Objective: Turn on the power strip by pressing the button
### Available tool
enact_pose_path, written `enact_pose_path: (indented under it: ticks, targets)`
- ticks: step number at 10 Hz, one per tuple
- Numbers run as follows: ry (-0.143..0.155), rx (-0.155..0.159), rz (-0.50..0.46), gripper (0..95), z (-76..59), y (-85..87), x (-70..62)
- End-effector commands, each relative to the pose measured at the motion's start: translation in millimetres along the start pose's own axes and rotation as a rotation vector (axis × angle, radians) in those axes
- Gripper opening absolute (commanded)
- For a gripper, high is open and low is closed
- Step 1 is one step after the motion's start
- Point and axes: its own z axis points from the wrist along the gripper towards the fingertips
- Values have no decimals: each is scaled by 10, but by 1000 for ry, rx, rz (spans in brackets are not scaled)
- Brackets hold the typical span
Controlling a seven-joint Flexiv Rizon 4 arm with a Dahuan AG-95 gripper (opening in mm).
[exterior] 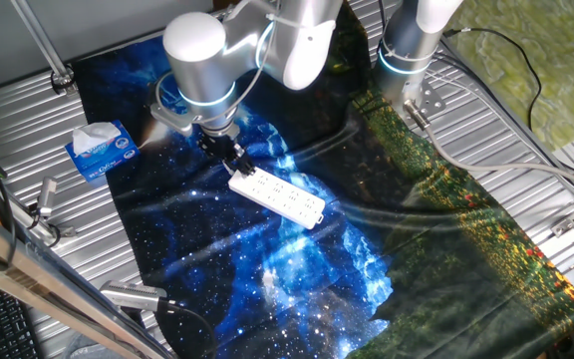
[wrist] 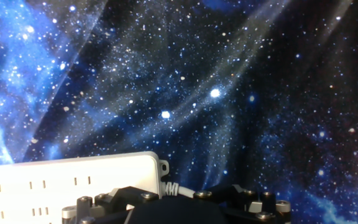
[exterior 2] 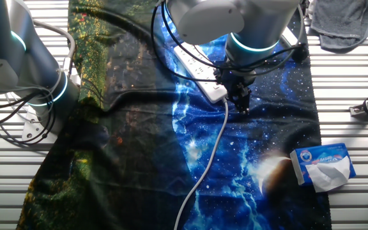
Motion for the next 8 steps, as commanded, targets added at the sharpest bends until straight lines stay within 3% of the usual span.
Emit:
enact_pose_path:
  ticks: [1, 8]
  targets:
    - [-1, 1, -4, 950, 12, -3, 5]
    - [8, -2, -16, 950, 73, 9, -2]
